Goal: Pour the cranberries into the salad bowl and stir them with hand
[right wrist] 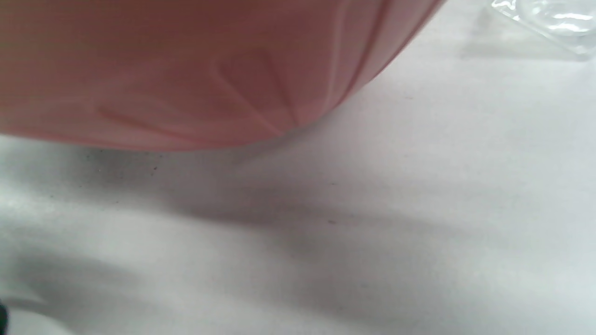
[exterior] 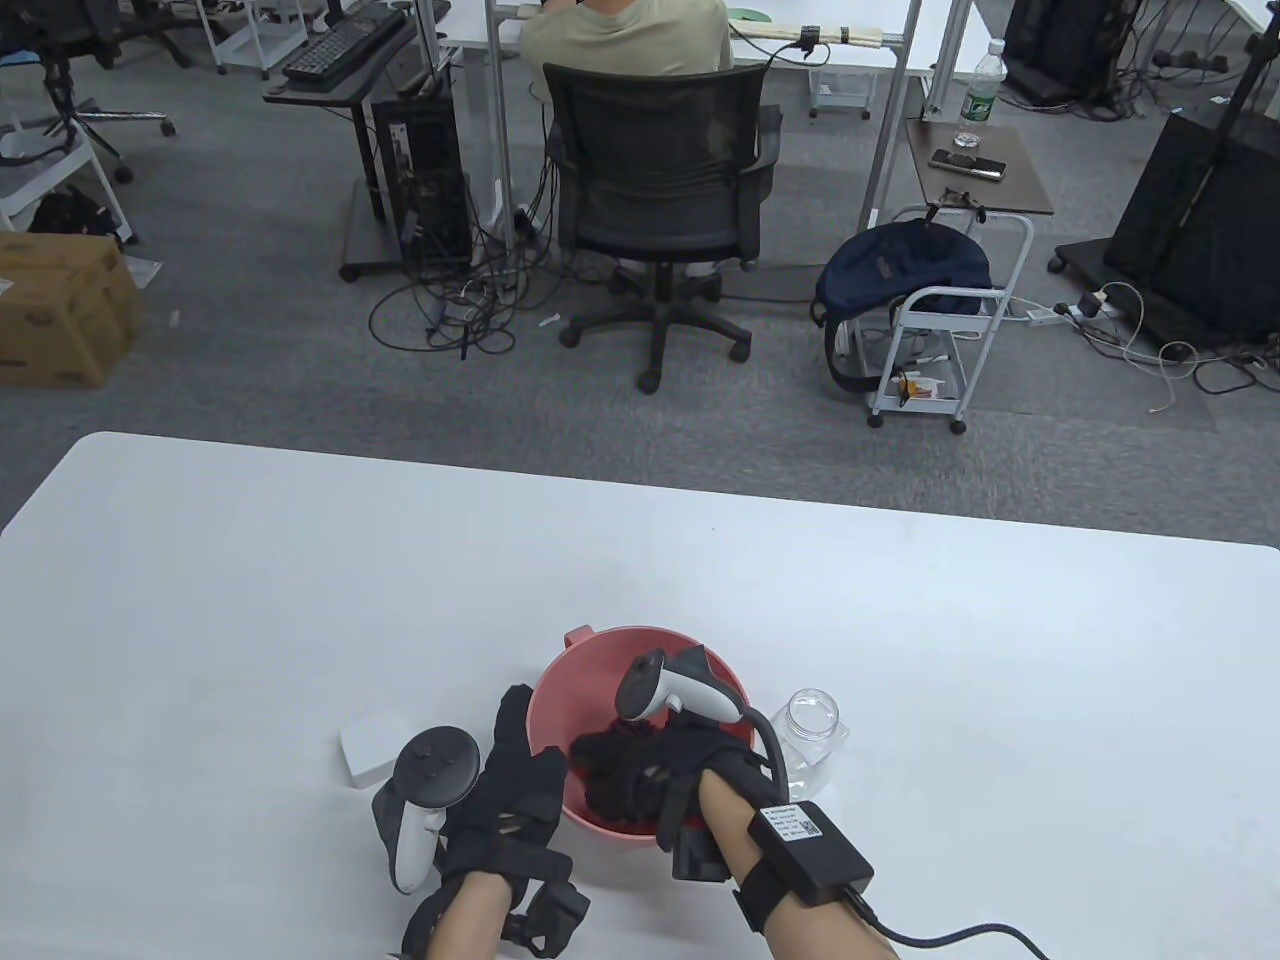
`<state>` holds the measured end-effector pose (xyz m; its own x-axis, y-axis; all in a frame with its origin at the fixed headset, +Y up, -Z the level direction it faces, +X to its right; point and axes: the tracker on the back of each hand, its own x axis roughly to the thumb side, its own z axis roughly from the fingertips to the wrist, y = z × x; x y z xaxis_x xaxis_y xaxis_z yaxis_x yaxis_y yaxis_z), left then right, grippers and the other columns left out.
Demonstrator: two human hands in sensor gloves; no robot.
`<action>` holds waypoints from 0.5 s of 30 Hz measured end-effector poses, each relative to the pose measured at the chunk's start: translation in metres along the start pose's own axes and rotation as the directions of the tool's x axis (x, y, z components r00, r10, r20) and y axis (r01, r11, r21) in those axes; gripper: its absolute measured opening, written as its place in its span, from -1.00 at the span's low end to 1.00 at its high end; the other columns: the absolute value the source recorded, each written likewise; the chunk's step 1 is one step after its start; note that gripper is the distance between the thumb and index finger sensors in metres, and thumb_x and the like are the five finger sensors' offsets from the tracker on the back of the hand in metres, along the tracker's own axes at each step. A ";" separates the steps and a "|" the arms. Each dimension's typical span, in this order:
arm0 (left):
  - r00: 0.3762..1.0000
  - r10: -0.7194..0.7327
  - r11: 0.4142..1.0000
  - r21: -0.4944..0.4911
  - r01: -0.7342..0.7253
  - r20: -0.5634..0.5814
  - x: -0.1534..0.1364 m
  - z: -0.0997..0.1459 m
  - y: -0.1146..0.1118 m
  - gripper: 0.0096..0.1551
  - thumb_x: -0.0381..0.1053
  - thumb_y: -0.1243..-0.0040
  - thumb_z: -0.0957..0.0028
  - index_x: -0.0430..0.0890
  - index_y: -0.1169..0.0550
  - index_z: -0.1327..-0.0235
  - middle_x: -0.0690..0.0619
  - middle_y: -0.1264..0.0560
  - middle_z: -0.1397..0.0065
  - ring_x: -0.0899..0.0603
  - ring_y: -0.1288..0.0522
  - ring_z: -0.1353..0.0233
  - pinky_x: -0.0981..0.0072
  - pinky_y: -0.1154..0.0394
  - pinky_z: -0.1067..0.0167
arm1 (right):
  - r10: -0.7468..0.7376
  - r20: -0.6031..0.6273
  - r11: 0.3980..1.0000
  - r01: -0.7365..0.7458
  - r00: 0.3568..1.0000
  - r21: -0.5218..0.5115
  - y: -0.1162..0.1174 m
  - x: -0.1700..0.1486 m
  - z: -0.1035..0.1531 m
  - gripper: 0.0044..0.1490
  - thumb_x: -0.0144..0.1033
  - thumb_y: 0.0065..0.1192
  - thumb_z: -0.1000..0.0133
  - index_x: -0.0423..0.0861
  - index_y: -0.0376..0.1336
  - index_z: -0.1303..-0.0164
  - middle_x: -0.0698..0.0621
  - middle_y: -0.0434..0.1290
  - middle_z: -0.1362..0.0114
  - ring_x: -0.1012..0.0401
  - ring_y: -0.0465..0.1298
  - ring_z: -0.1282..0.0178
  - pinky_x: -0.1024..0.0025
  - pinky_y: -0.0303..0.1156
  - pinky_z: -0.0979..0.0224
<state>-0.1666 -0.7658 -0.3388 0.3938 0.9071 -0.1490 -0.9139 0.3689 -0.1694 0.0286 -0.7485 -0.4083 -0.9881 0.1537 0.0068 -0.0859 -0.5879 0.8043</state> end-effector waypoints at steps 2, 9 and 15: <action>1.000 -0.002 1.000 0.001 0.002 0.001 0.000 0.000 0.000 -0.09 0.07 0.05 -0.27 0.05 0.24 -0.66 -0.11 -0.02 -0.78 -0.34 -0.20 -0.68 -0.15 -0.27 -0.54 | 0.001 -0.001 1.000 -0.001 1.000 -0.001 0.000 0.000 0.000 -0.19 0.56 0.04 -0.05 0.89 -0.16 -0.49 0.64 -0.25 -0.87 0.52 -0.19 -0.93 0.27 0.14 -0.93; 1.000 0.004 1.000 -0.002 -0.004 -0.002 0.000 0.000 0.000 -0.09 0.08 0.05 -0.27 0.06 0.24 -0.66 -0.11 -0.02 -0.78 -0.33 -0.20 -0.68 -0.15 -0.27 -0.54 | -0.029 0.009 1.000 0.029 1.000 -0.008 -0.001 -0.001 -0.001 -0.05 0.62 0.01 -0.09 0.64 -0.22 -0.65 0.44 -0.30 -0.90 0.34 -0.14 -0.93 0.24 0.16 -0.90; 1.000 0.011 1.000 -0.002 -0.012 -0.010 0.000 0.000 0.000 -0.09 0.08 0.05 -0.27 0.05 0.24 -0.67 -0.11 -0.03 -0.78 -0.33 -0.21 -0.68 -0.16 -0.27 -0.54 | -0.064 0.015 0.998 0.064 0.998 -0.008 -0.002 -0.002 -0.001 0.10 0.63 0.01 -0.14 0.35 -0.25 -0.76 0.26 -0.27 -0.92 0.22 -0.06 -0.88 0.23 0.19 -0.87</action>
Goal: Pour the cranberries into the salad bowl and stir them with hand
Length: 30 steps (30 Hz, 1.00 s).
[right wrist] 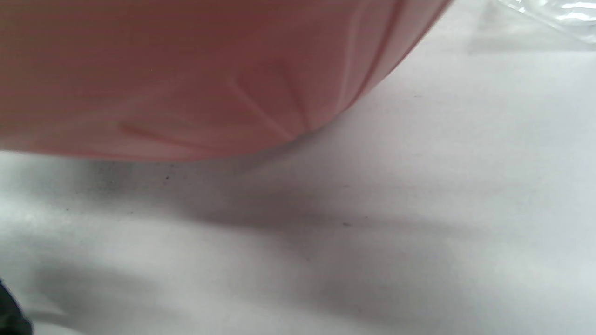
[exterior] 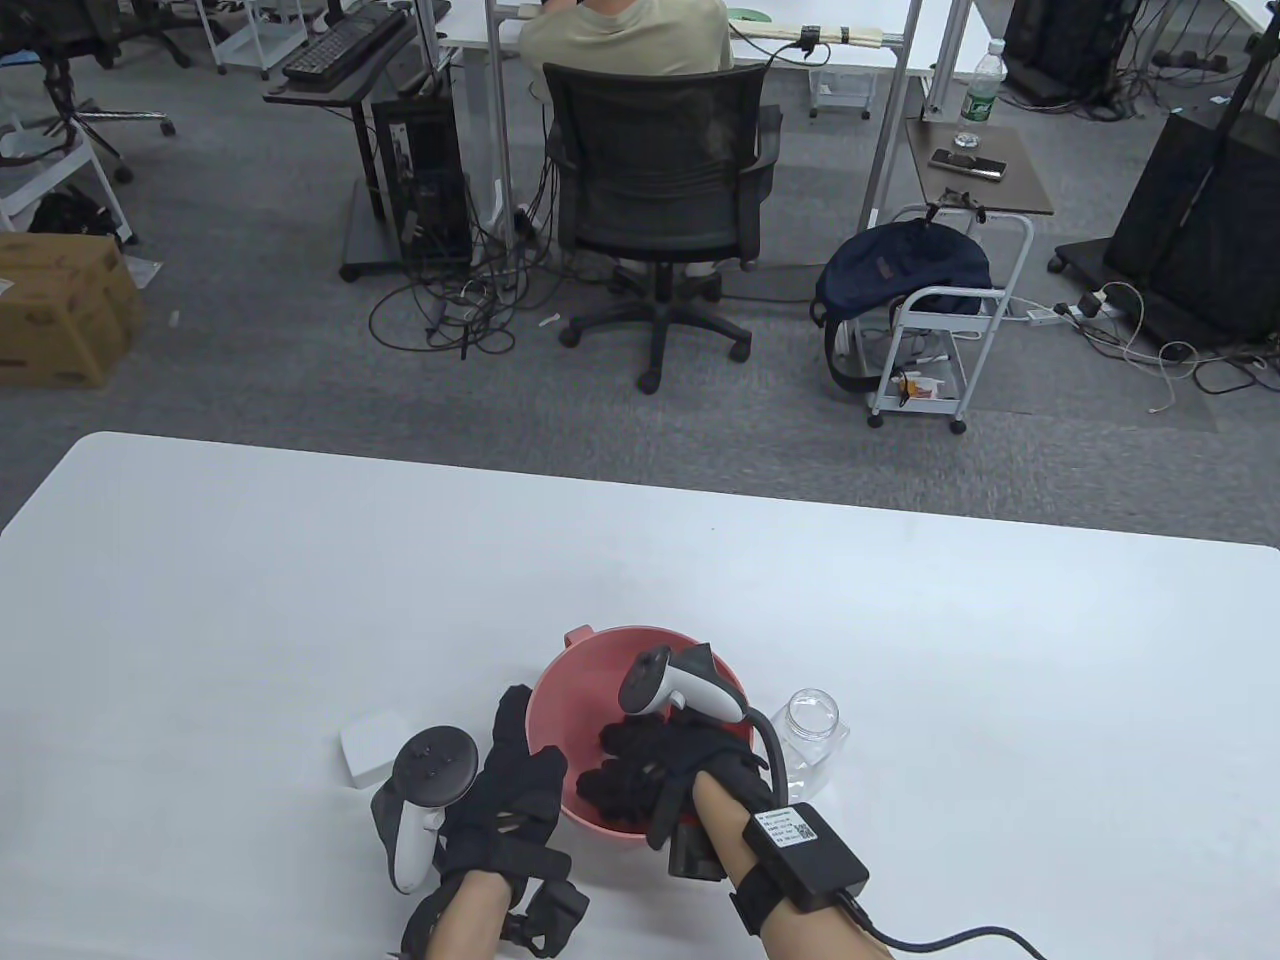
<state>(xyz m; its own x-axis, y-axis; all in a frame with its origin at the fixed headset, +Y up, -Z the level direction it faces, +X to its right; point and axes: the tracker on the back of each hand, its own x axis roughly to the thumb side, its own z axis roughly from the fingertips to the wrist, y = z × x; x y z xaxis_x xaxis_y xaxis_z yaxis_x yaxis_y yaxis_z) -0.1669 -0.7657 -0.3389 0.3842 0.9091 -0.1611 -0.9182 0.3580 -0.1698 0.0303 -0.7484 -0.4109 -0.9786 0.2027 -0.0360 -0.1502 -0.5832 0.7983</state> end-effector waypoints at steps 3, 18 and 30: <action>1.000 0.002 1.000 0.001 -0.002 -0.002 0.000 0.000 0.000 -0.09 0.07 0.05 -0.28 0.05 0.24 -0.67 -0.11 -0.03 -0.78 -0.34 -0.21 -0.68 -0.15 -0.27 -0.54 | -0.008 0.002 1.000 0.008 1.000 -0.002 0.000 0.000 0.000 0.14 0.61 0.01 -0.18 0.22 -0.26 -0.79 0.17 -0.27 -0.93 0.18 0.00 -0.86 0.22 0.22 -0.85; 1.000 -0.002 1.000 -0.008 0.002 -0.001 0.000 -0.002 0.004 -0.09 0.08 0.04 -0.27 0.06 0.23 -0.67 -0.10 -0.04 -0.78 -0.33 -0.22 -0.68 -0.16 -0.27 -0.54 | -0.025 -0.020 0.999 0.024 1.000 -0.031 -0.002 -0.001 -0.001 0.03 0.56 0.08 -0.24 0.01 0.15 -0.69 -0.07 0.27 -0.72 0.21 0.47 -0.51 0.46 0.57 -0.38; 1.000 -0.025 1.000 -0.015 0.025 0.016 0.002 -0.002 0.004 -0.09 0.07 0.01 -0.26 0.08 0.21 -0.67 -0.10 -0.05 -0.78 -0.34 -0.23 -0.67 -0.17 -0.28 -0.53 | 0.048 -0.002 0.999 -0.049 0.999 -0.024 0.005 0.002 0.000 -0.15 0.69 0.06 -0.02 0.56 0.15 -0.54 0.48 0.41 -0.62 0.47 0.48 -0.49 0.56 0.55 -0.44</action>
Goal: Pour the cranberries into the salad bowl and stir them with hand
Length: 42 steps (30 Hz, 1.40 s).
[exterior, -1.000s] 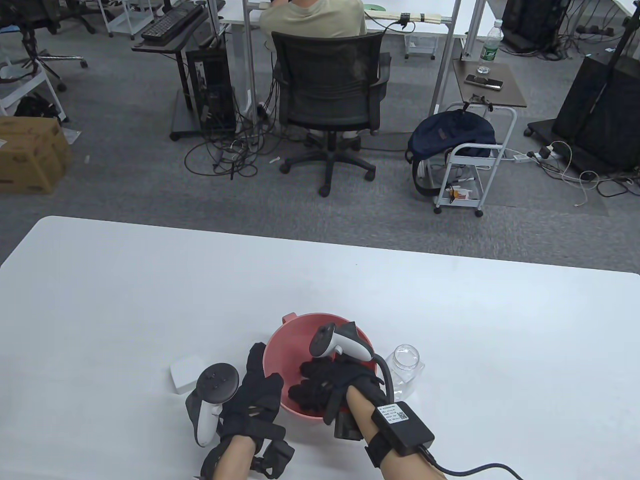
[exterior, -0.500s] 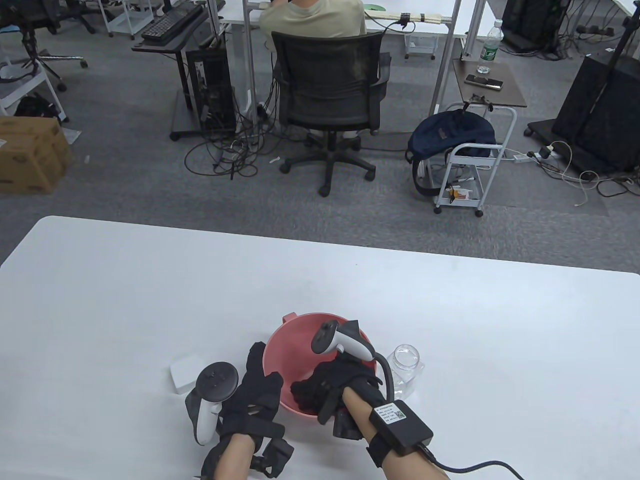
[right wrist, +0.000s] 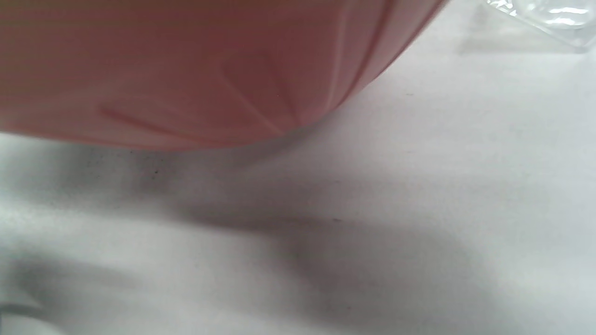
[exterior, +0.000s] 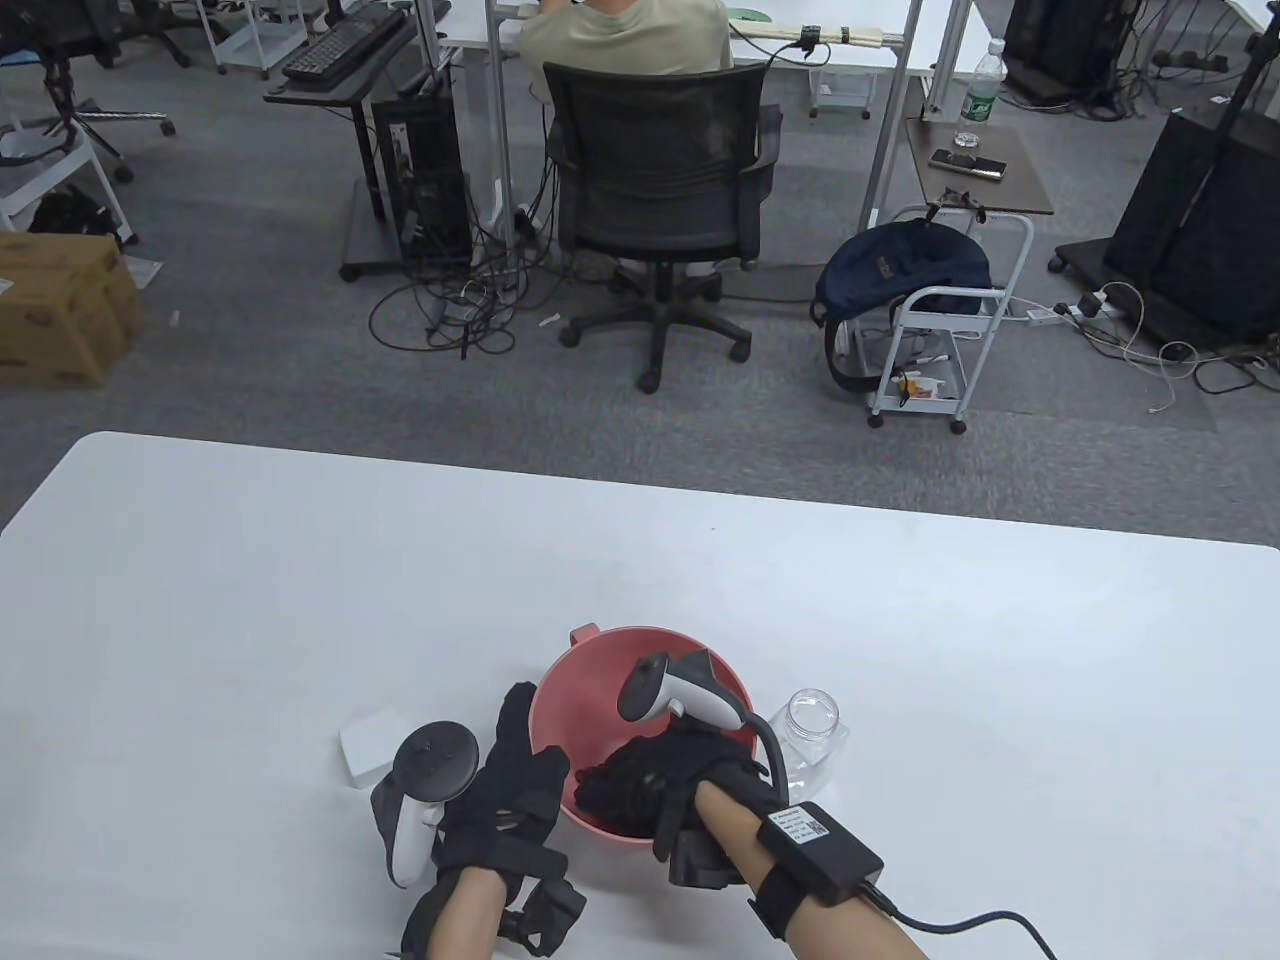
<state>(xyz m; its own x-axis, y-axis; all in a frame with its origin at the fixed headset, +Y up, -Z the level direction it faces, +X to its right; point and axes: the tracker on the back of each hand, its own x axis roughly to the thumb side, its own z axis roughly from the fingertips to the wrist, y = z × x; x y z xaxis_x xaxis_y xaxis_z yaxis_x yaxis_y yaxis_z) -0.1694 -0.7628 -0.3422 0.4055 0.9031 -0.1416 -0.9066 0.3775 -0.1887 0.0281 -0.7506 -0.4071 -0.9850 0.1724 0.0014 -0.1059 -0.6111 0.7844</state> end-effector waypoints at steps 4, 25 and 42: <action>1.000 0.008 1.000 -0.003 -0.008 -0.008 -0.001 -0.001 0.000 -0.09 0.08 0.01 -0.26 0.07 0.21 -0.67 -0.11 -0.05 -0.78 -0.34 -0.23 -0.67 -0.16 -0.28 -0.53 | 0.012 0.023 1.000 -0.012 1.000 0.015 -0.003 0.001 -0.002 -0.15 0.71 0.07 0.06 0.68 0.12 -0.49 0.62 0.39 -0.63 0.52 0.45 -0.60 0.45 0.52 -0.60; 0.999 0.049 0.999 -0.005 -0.049 -0.001 -0.004 0.002 -0.006 -0.09 0.09 0.07 -0.28 0.08 0.26 -0.66 -0.13 0.04 -0.78 -0.37 -0.15 -0.68 -0.17 -0.25 -0.55 | 0.017 0.067 1.000 -0.018 0.998 0.016 -0.004 0.002 0.001 -0.05 0.67 0.13 0.14 0.87 -0.15 -0.46 0.93 0.12 -0.73 0.81 0.06 -0.88 0.34 0.27 -0.91; 0.995 0.097 0.995 -0.018 -0.097 -0.028 -0.007 -0.004 -0.002 -0.08 0.08 0.04 -0.27 0.07 0.24 -0.66 -0.12 0.00 -0.78 -0.37 -0.17 -0.68 -0.15 -0.27 -0.54 | 0.043 -0.035 0.997 -0.040 0.998 0.065 -0.005 0.005 -0.004 0.00 0.69 0.07 0.07 0.82 -0.27 -0.52 0.63 -0.32 -0.85 0.48 -0.21 -0.94 0.31 0.16 -0.94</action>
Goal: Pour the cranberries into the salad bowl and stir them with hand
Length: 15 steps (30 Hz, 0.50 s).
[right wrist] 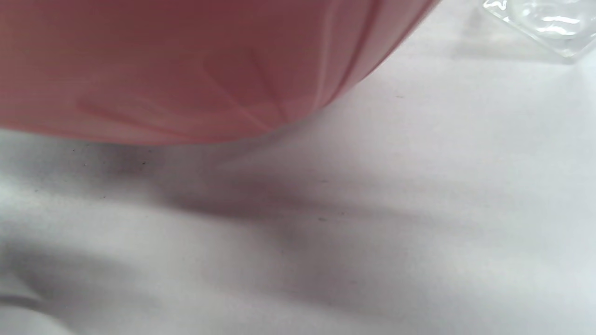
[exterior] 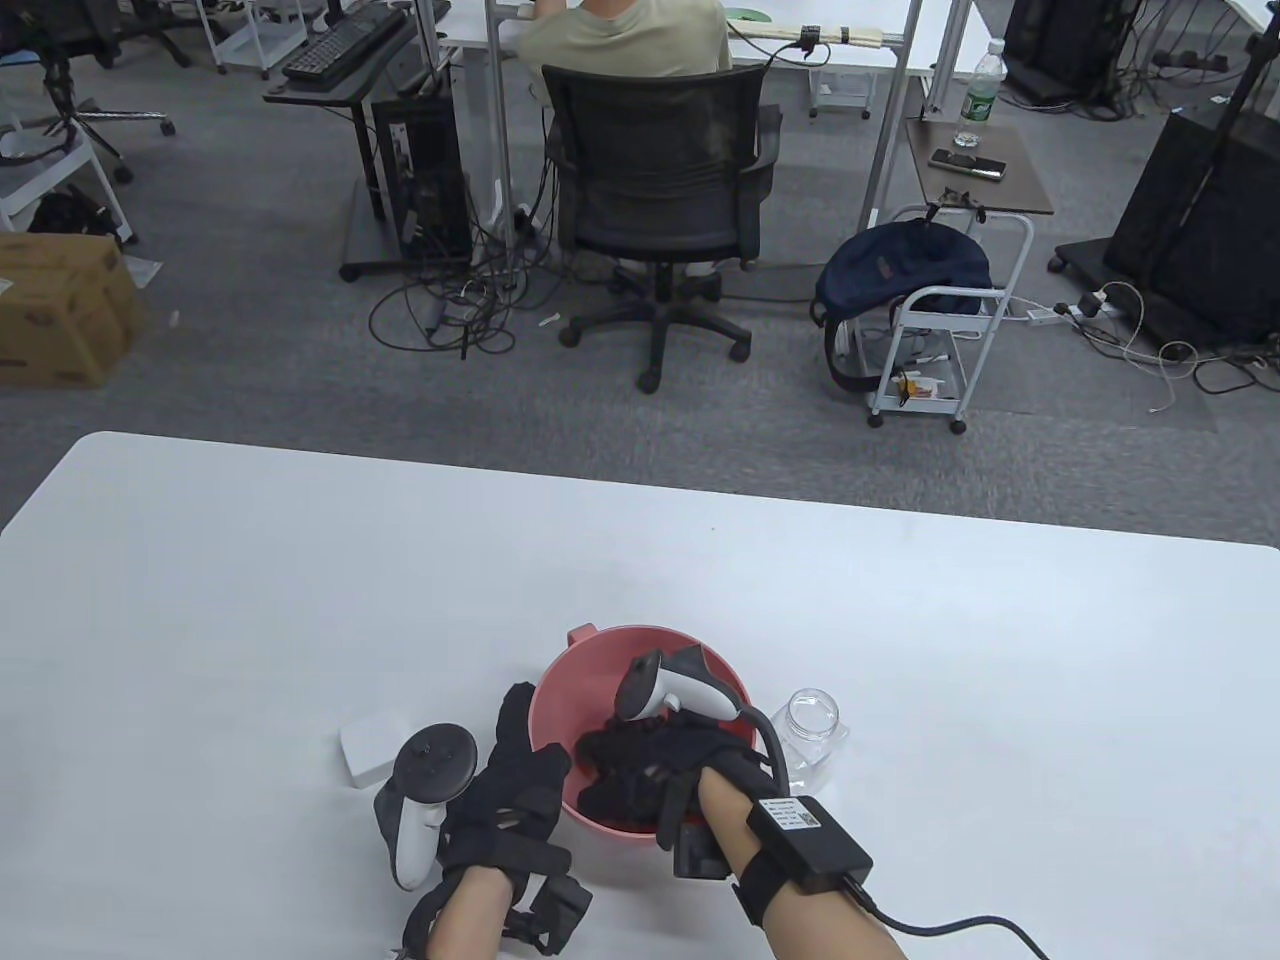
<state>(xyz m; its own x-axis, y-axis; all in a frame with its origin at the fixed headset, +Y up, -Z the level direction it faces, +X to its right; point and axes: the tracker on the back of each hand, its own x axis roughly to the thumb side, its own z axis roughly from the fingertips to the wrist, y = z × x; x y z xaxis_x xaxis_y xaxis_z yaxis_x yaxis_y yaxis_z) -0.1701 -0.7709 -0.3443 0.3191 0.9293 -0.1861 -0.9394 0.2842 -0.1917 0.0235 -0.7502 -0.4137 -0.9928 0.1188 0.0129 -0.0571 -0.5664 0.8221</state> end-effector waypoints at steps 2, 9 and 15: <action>1.000 0.017 1.000 -0.020 -0.017 -0.001 0.000 0.000 0.000 -0.08 0.07 0.04 -0.28 0.07 0.26 -0.66 -0.12 0.01 -0.78 -0.37 -0.14 -0.69 -0.16 -0.25 -0.55 | -0.003 -0.004 1.000 0.003 1.000 0.005 -0.001 0.000 0.000 0.01 0.70 0.05 0.05 0.79 -0.28 -0.55 0.61 -0.34 -0.85 0.47 -0.21 -0.94 0.31 0.17 -0.92; 1.000 -0.002 1.000 -0.003 0.002 0.005 0.000 0.000 0.000 -0.08 0.08 0.04 -0.27 0.07 0.25 -0.66 -0.13 0.00 -0.78 -0.37 -0.17 -0.68 -0.15 -0.27 -0.54 | -0.042 -0.005 0.999 0.042 0.999 -0.004 0.000 -0.002 0.000 0.12 0.66 0.01 -0.09 0.42 -0.31 -0.72 0.42 -0.34 -0.88 0.31 -0.14 -0.89 0.35 0.24 -0.84; 1.000 0.001 1.000 -0.003 -0.001 0.006 -0.001 0.000 0.000 -0.08 0.08 0.04 -0.27 0.07 0.24 -0.67 -0.12 0.00 -0.78 -0.37 -0.17 -0.68 -0.16 -0.27 -0.54 | -0.062 -0.006 0.998 0.062 0.998 -0.027 -0.001 -0.004 0.000 0.15 0.63 0.01 -0.18 0.21 -0.27 -0.77 0.18 -0.25 -0.89 0.22 0.12 -0.81 0.38 0.35 -0.76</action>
<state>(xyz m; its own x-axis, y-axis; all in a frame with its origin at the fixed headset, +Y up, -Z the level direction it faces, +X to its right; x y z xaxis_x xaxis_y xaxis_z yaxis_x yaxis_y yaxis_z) -0.1705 -0.7715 -0.3440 0.3177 0.9308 -0.1806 -0.9393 0.2829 -0.1944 0.0273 -0.7502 -0.4147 -0.9879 0.1492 -0.0413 -0.1213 -0.5800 0.8056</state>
